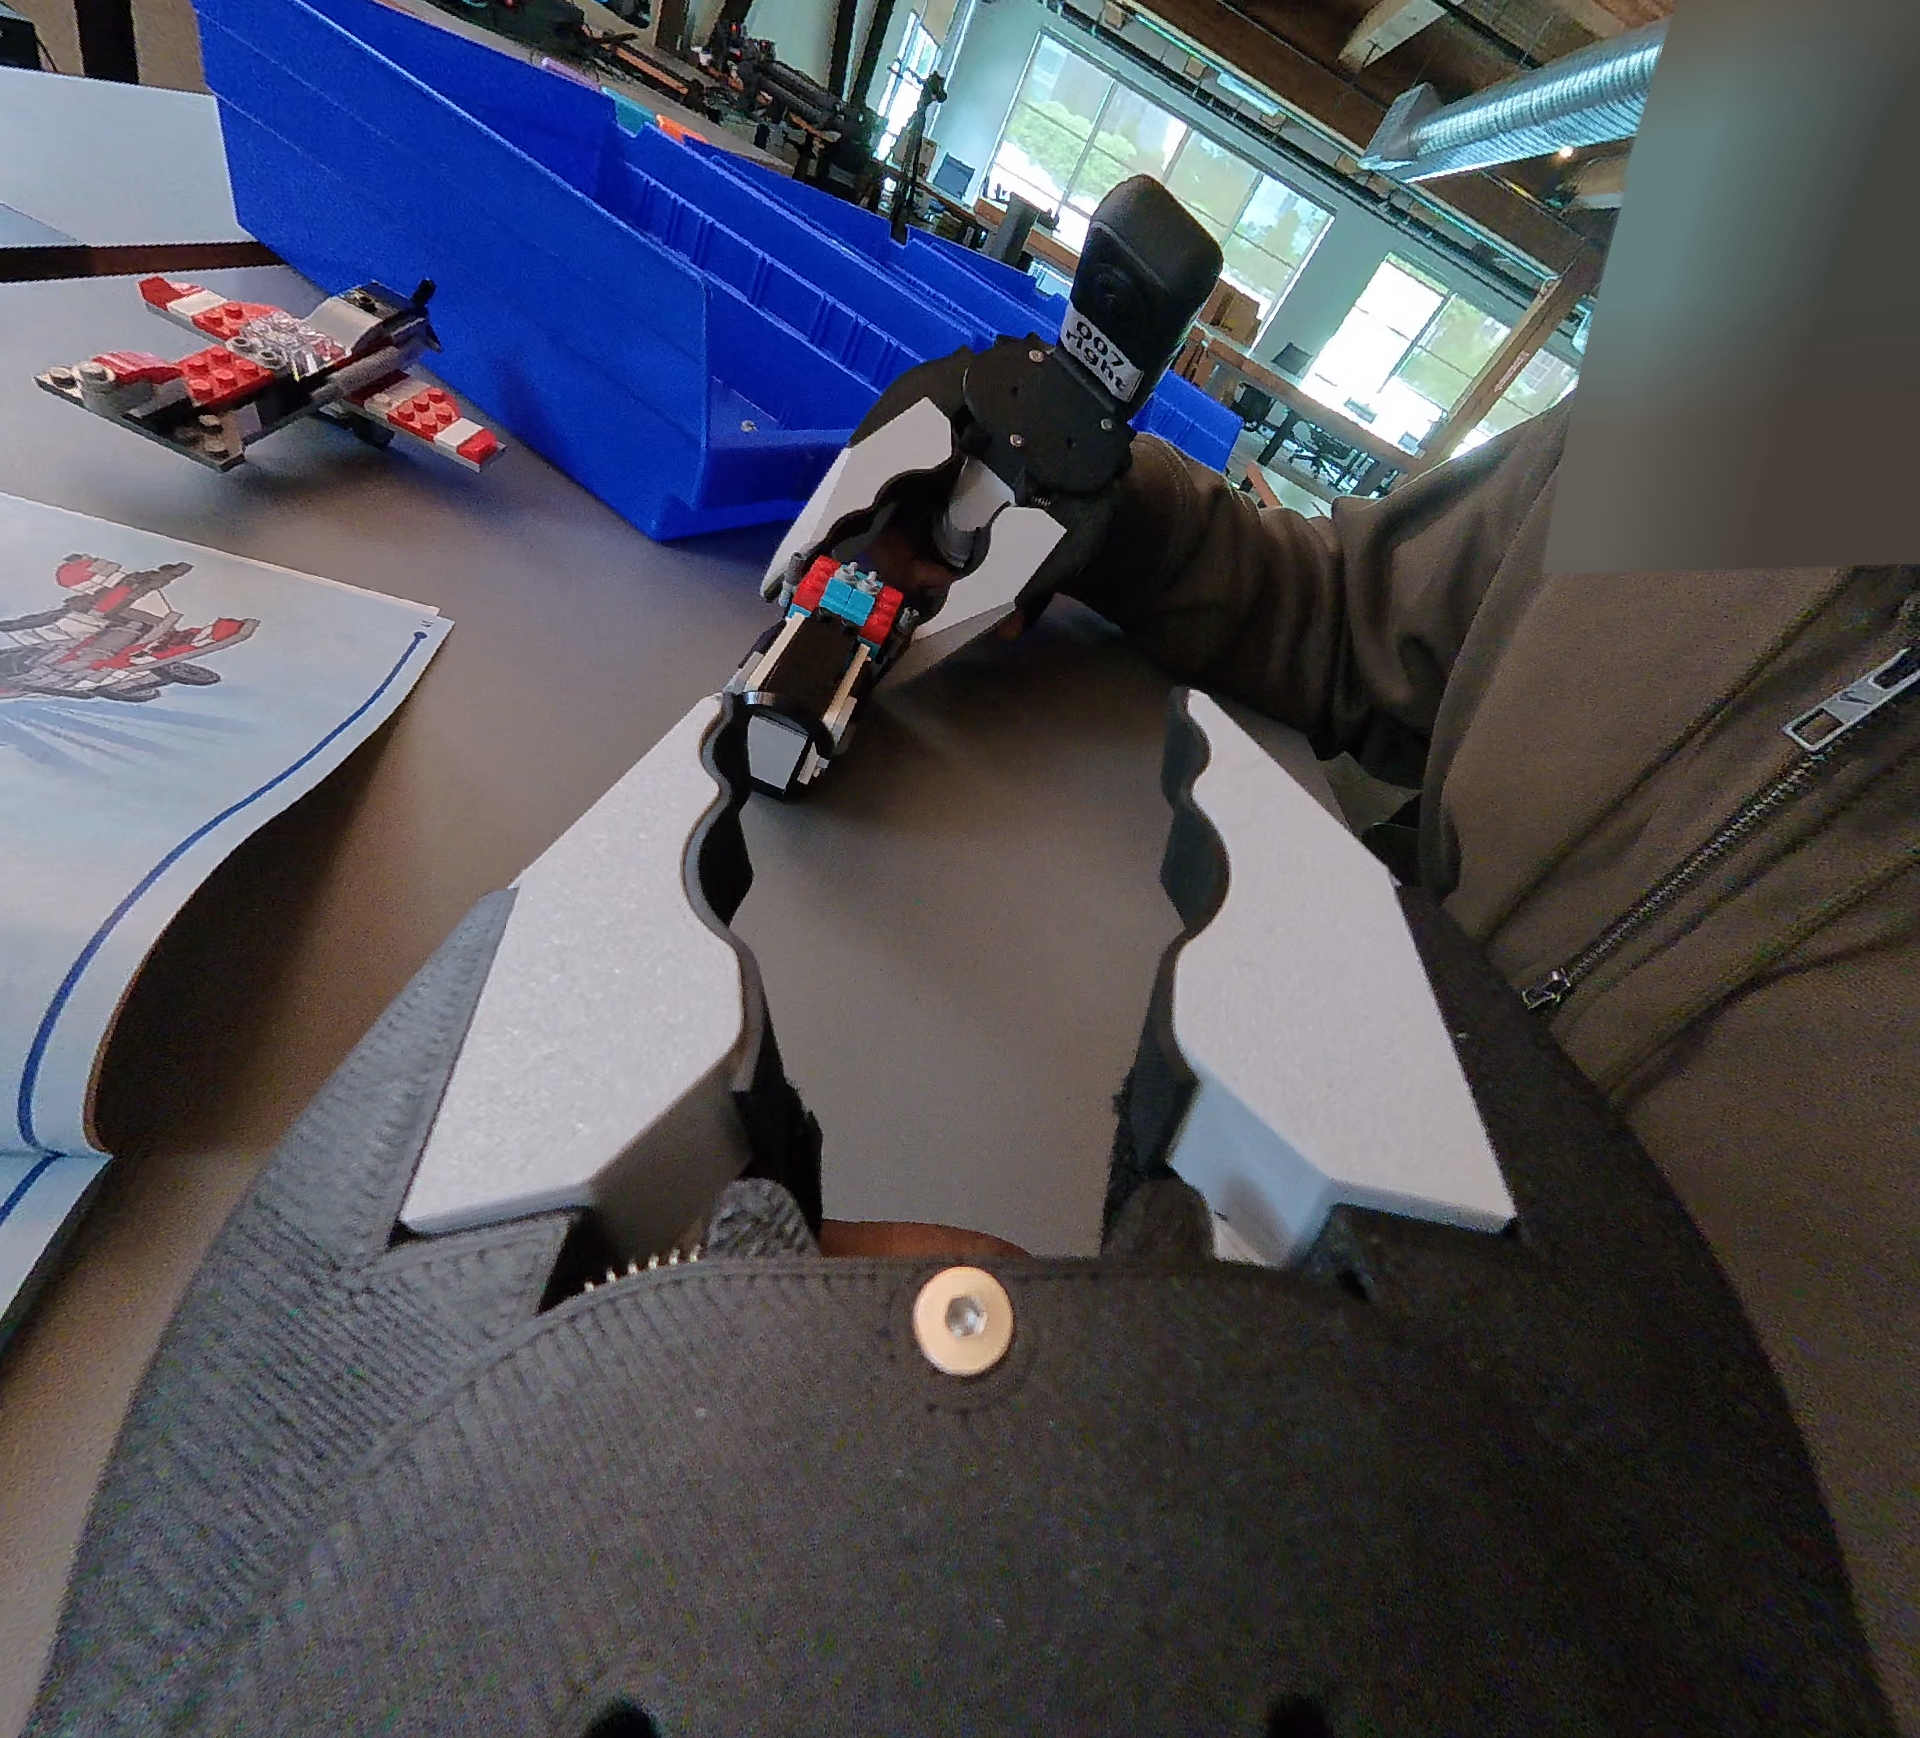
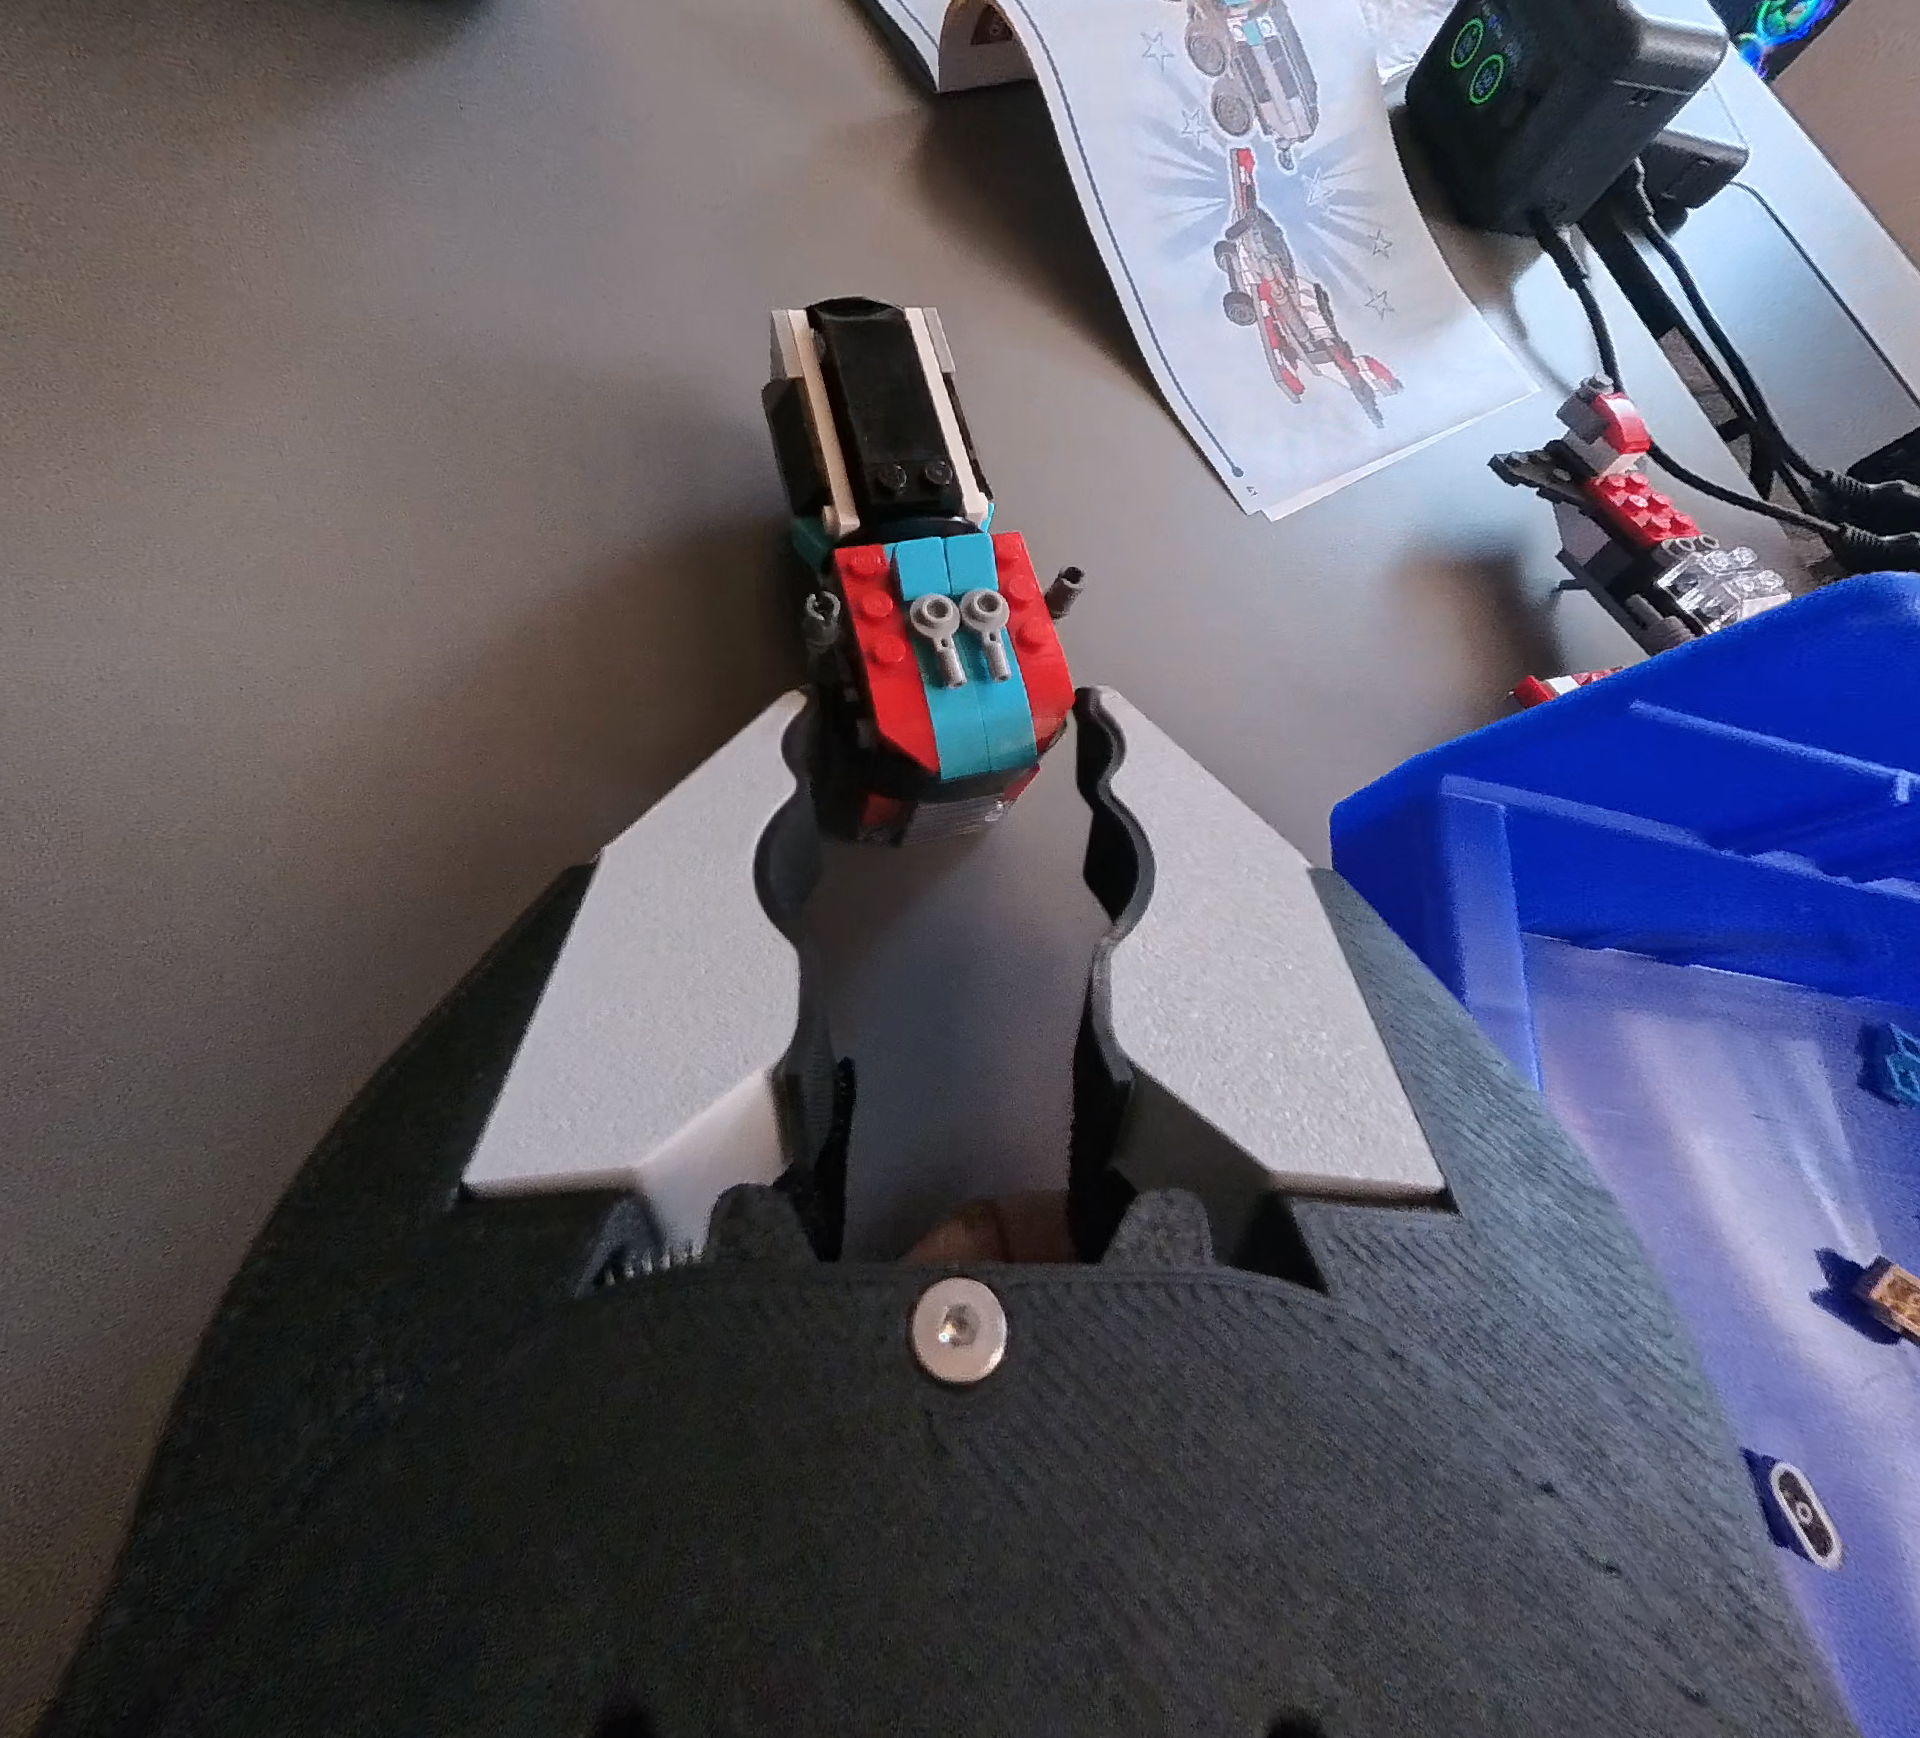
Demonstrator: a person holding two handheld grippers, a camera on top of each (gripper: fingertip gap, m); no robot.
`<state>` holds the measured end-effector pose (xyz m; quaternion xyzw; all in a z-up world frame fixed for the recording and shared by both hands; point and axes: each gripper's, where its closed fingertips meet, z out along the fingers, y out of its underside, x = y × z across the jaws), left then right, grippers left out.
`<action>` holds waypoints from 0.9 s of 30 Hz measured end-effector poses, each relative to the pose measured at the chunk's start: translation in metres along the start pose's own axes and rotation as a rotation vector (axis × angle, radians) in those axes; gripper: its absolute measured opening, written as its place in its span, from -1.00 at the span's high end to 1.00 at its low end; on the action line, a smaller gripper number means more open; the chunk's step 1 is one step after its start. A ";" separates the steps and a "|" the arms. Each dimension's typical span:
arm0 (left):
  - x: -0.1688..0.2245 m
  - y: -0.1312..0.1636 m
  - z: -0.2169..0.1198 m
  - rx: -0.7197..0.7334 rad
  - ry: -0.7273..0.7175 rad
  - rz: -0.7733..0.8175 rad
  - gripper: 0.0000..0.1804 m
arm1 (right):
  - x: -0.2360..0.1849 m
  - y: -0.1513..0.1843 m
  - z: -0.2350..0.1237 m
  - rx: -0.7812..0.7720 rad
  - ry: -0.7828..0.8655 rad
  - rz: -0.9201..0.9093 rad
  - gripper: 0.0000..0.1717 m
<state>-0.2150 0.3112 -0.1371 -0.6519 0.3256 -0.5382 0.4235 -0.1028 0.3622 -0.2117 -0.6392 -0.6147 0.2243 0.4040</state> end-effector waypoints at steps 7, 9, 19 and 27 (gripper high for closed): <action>0.001 0.001 0.001 -0.009 -0.009 0.018 0.10 | 0.000 0.001 -0.002 0.006 -0.020 0.017 0.26; 0.000 0.001 0.001 -0.008 -0.014 0.027 0.10 | -0.001 0.001 -0.004 0.011 -0.029 0.020 0.21; -0.004 -0.001 0.002 -0.005 -0.069 0.093 0.11 | -0.001 -0.008 -0.014 0.097 -0.013 -0.003 0.14; 0.002 0.015 0.010 -0.116 -0.097 0.235 0.11 | -0.001 -0.010 -0.018 0.117 -0.003 0.008 0.16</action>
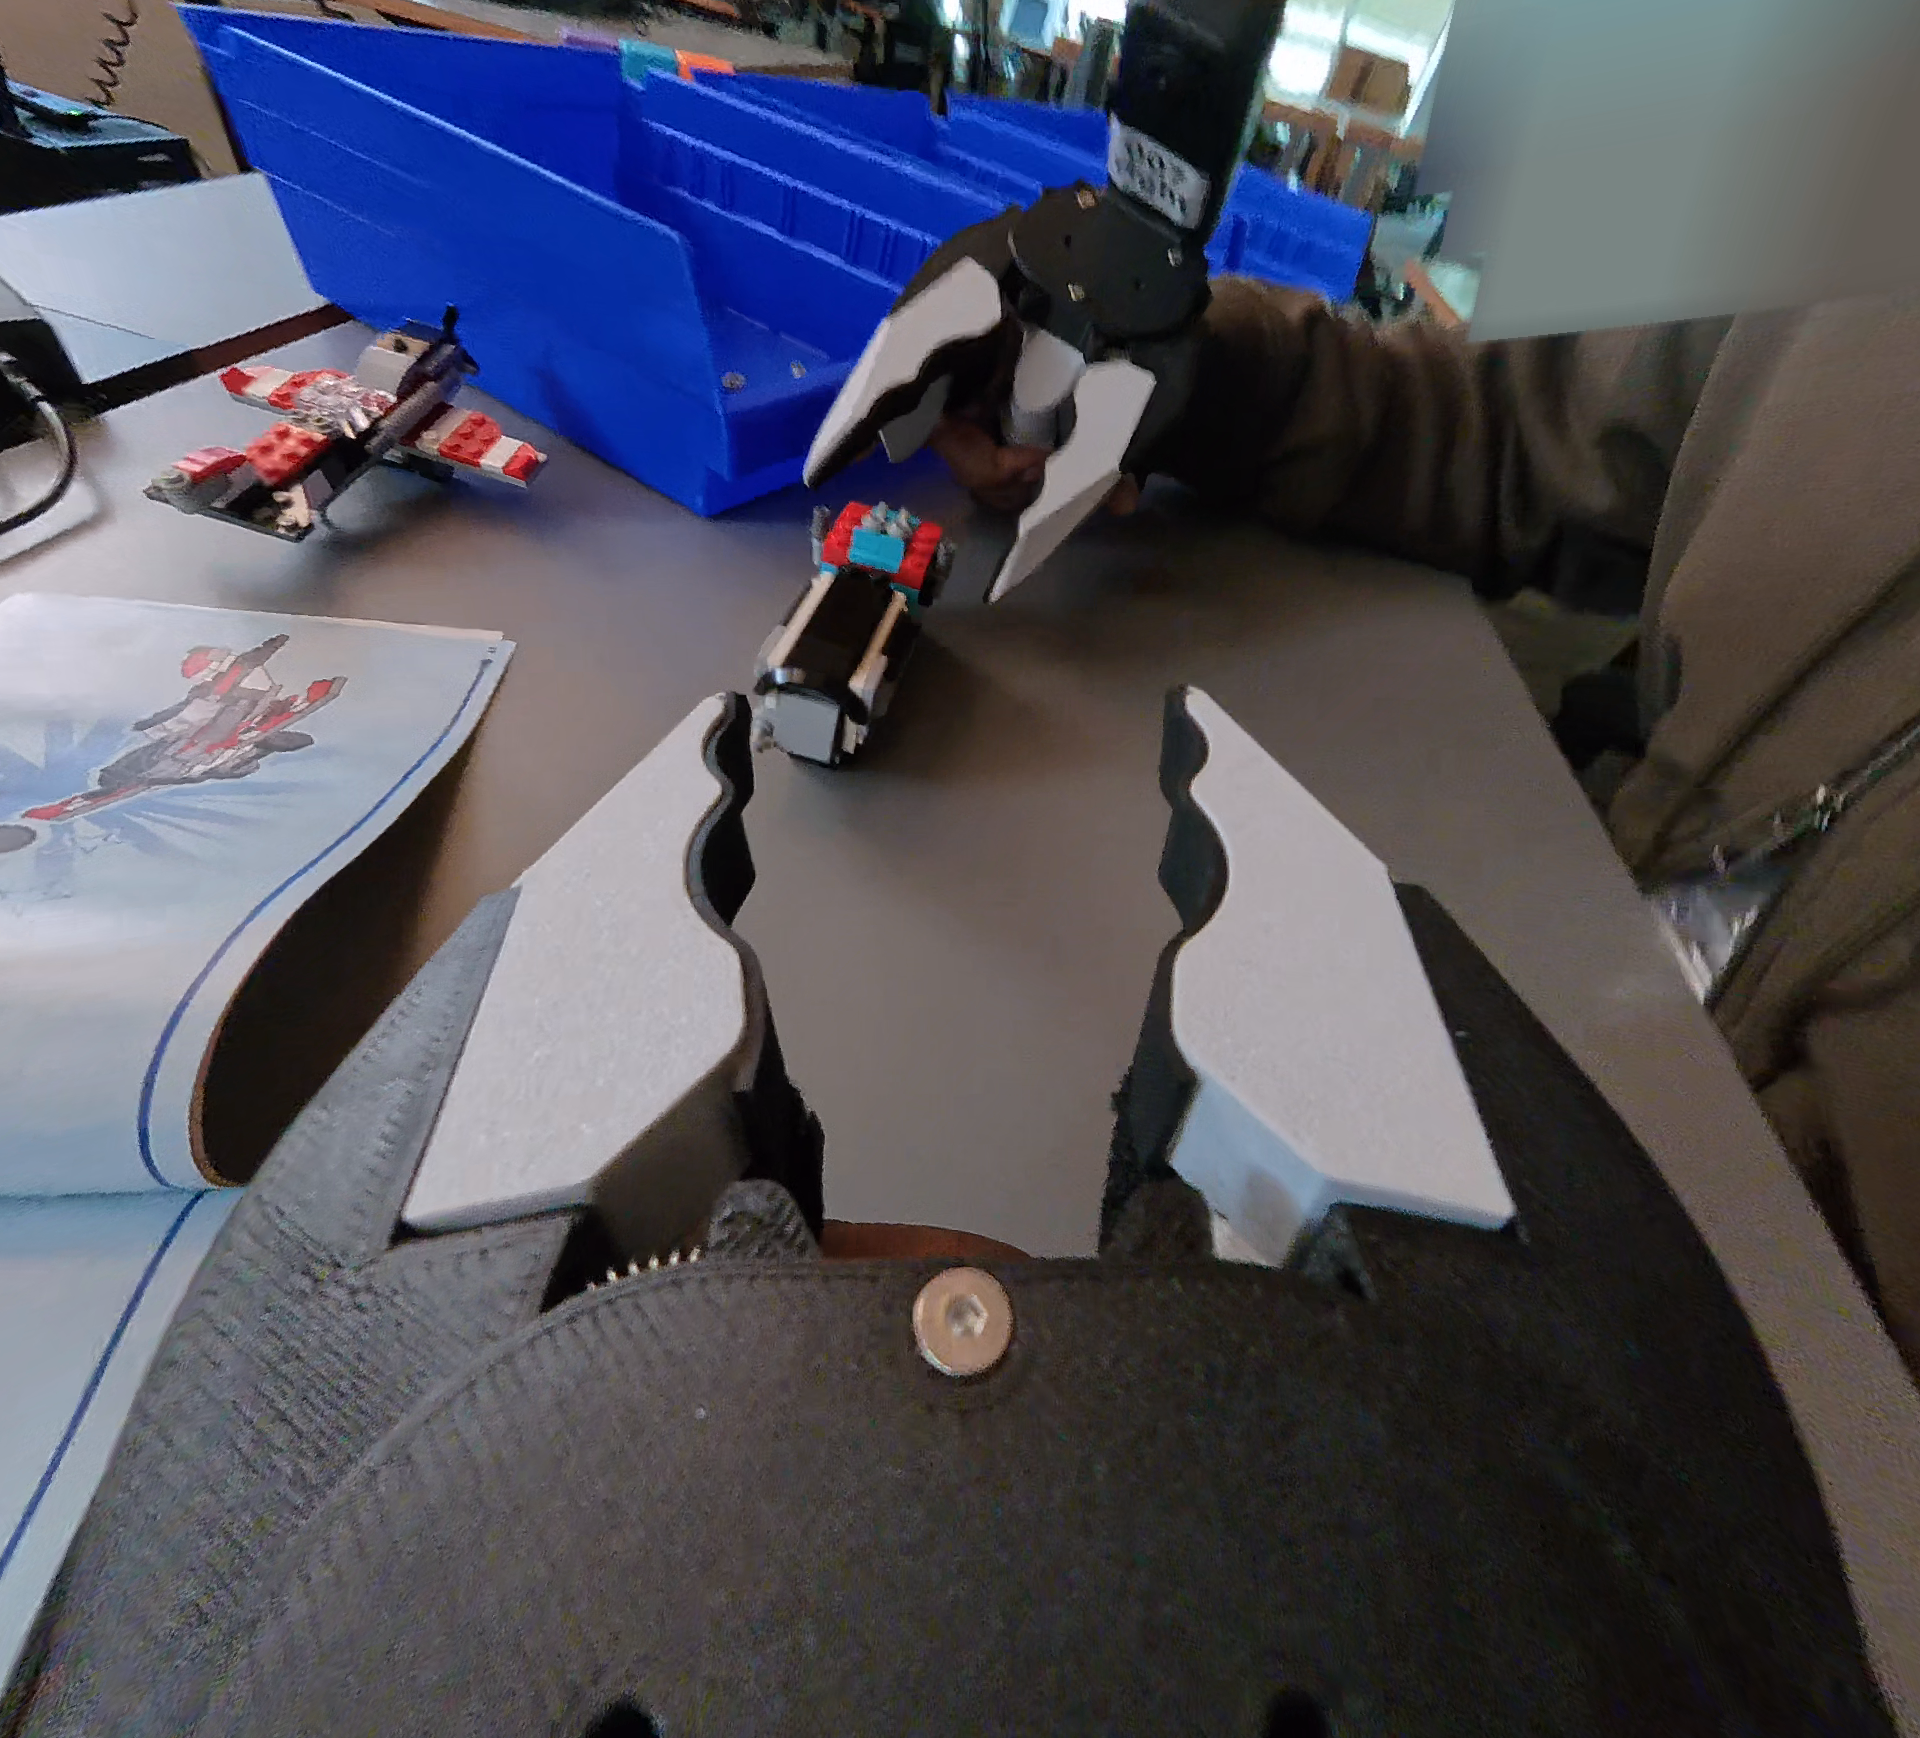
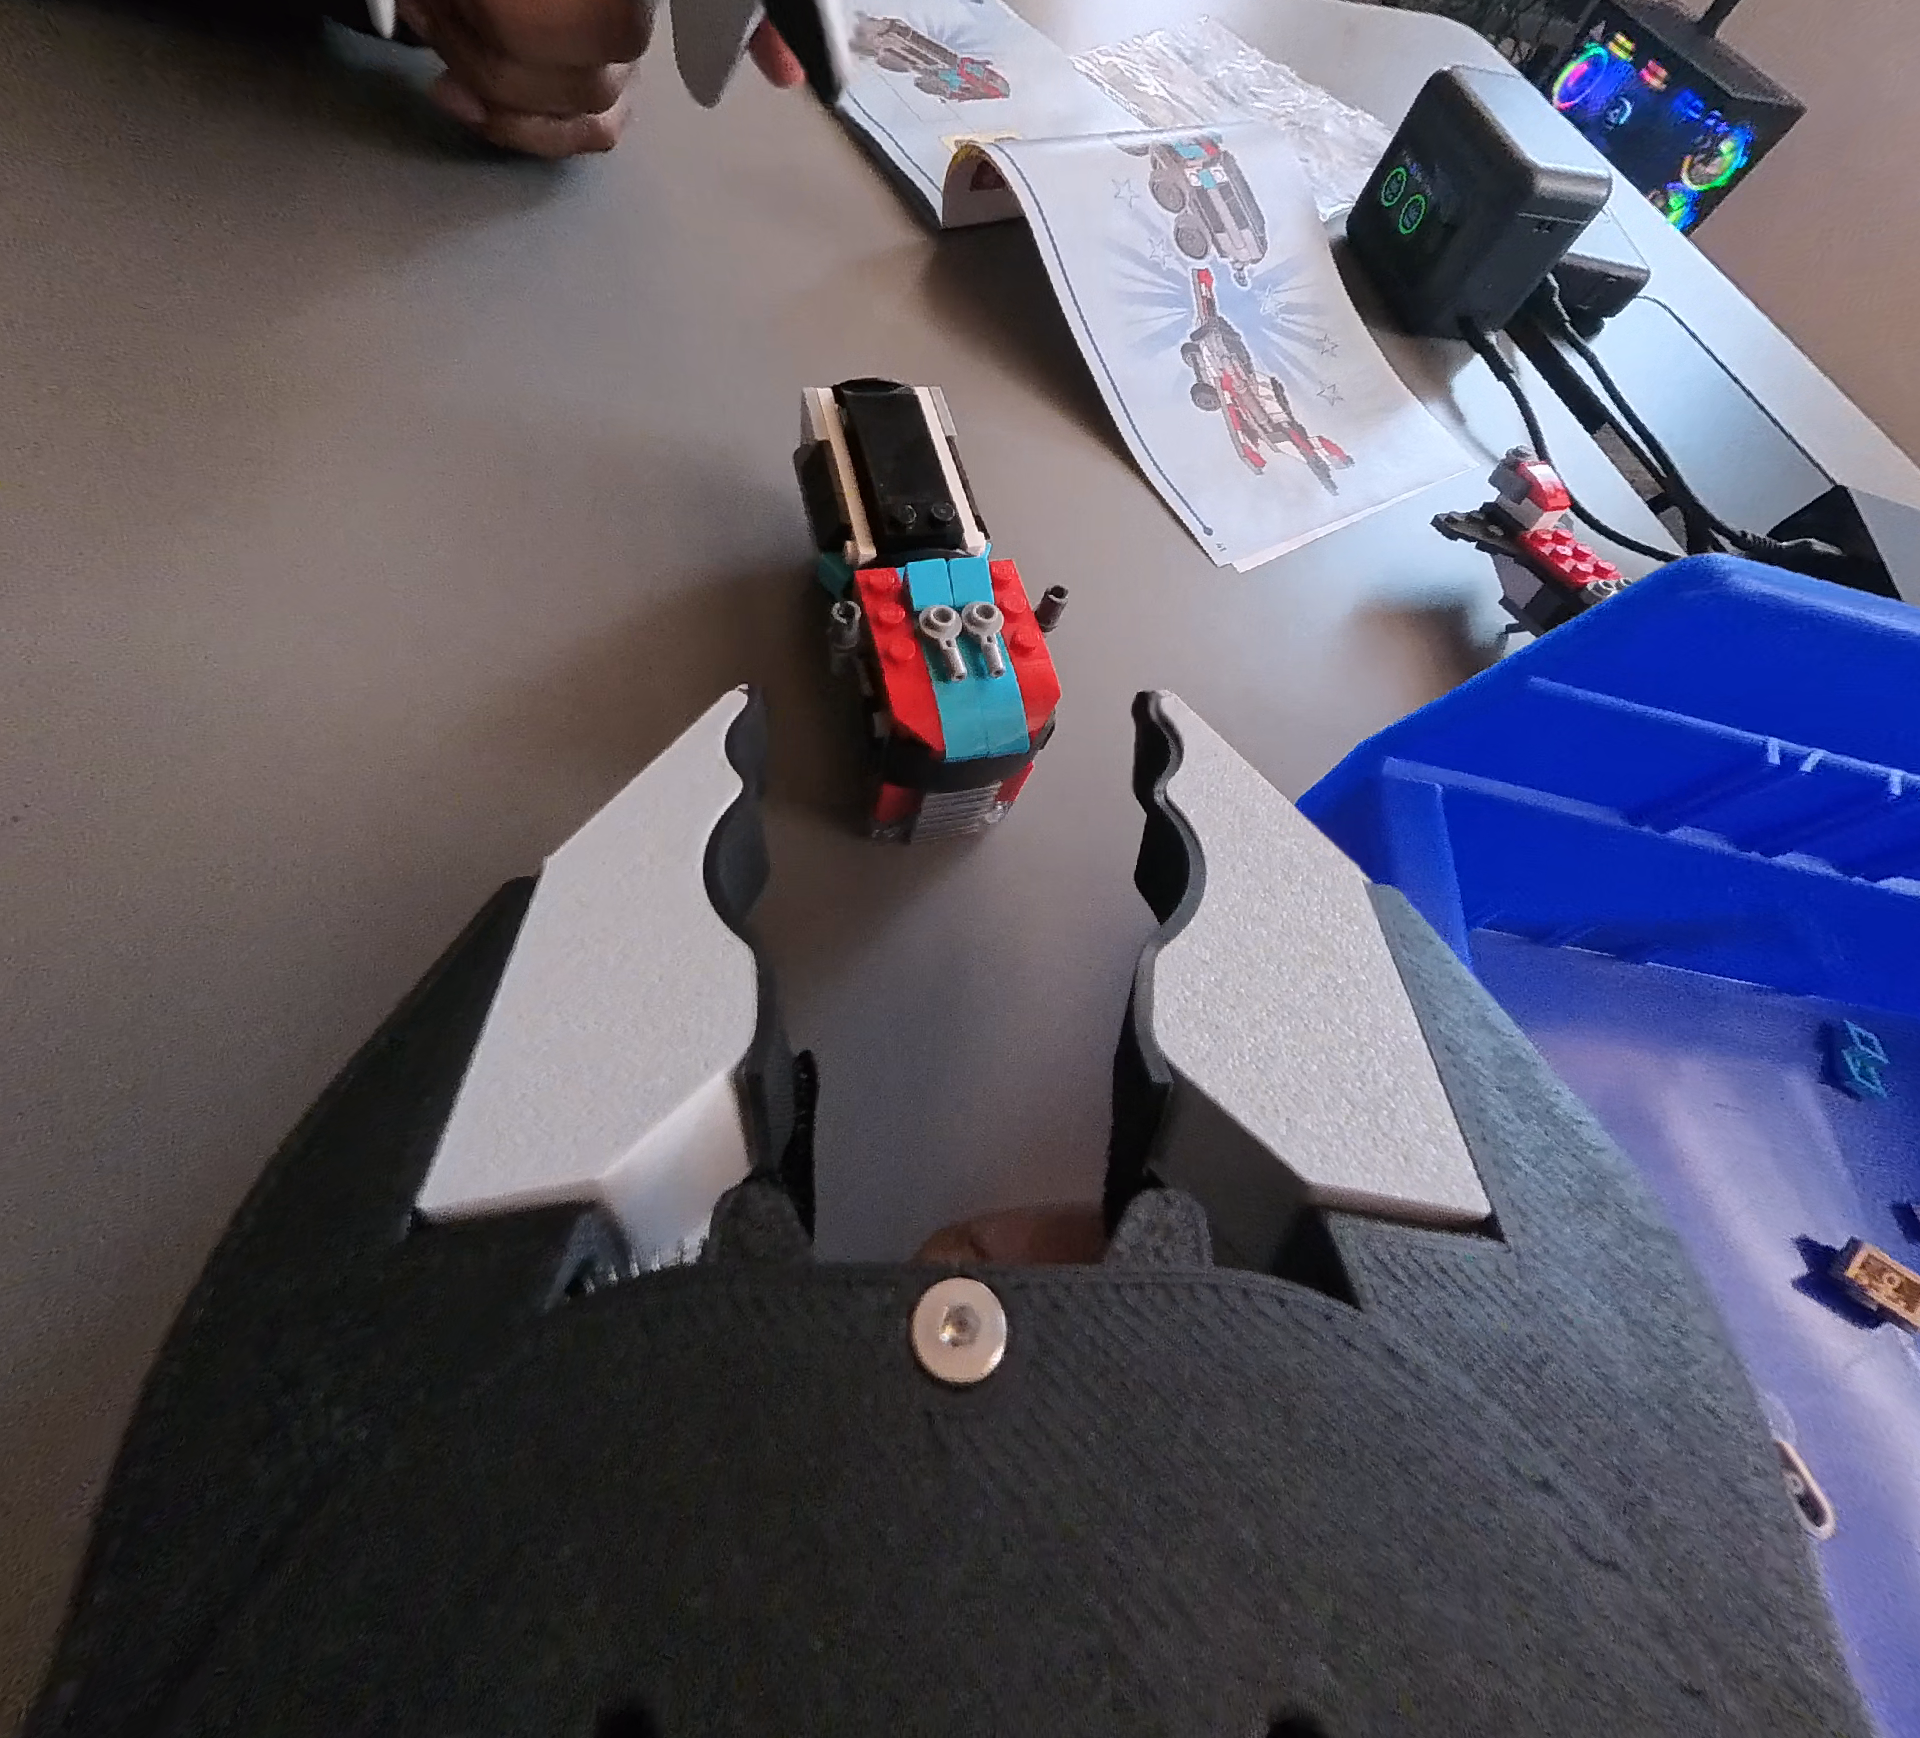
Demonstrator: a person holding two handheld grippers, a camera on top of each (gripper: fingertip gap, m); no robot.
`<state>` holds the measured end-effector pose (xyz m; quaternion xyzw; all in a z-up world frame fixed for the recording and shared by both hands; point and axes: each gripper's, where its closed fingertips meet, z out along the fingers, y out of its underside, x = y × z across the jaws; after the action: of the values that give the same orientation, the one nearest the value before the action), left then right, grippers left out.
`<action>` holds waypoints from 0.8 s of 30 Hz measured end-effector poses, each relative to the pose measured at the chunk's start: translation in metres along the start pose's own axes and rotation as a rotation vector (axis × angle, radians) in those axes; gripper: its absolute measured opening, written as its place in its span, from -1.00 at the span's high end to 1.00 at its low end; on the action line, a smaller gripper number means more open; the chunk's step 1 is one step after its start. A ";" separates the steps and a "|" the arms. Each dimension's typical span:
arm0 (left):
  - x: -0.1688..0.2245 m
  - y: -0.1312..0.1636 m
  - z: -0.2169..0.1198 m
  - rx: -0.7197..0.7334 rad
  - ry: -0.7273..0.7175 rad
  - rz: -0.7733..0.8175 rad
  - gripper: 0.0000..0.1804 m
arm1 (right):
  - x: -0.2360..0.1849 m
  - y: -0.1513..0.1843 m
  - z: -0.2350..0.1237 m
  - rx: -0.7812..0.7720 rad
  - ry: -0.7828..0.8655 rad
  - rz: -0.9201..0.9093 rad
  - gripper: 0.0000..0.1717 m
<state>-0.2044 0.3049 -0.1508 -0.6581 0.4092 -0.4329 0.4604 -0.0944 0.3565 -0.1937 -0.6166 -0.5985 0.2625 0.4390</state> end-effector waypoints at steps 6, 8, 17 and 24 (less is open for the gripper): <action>0.010 0.017 -0.008 -0.108 0.057 0.106 0.13 | -0.001 -0.001 -0.003 0.014 -0.013 0.020 0.20; 0.010 0.017 -0.009 -0.104 0.068 0.089 0.13 | -0.001 -0.002 -0.003 0.017 -0.020 0.027 0.22; 0.010 0.022 -0.008 -0.133 0.075 0.075 0.20 | -0.002 -0.002 -0.004 0.020 -0.028 0.030 0.29; 0.001 0.021 -0.007 -0.133 0.048 0.023 0.25 | -0.003 -0.008 -0.012 0.073 -0.013 0.025 0.35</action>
<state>-0.2134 0.2967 -0.1697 -0.6720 0.4556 -0.4151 0.4105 -0.0883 0.3498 -0.1819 -0.6057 -0.5836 0.2938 0.4541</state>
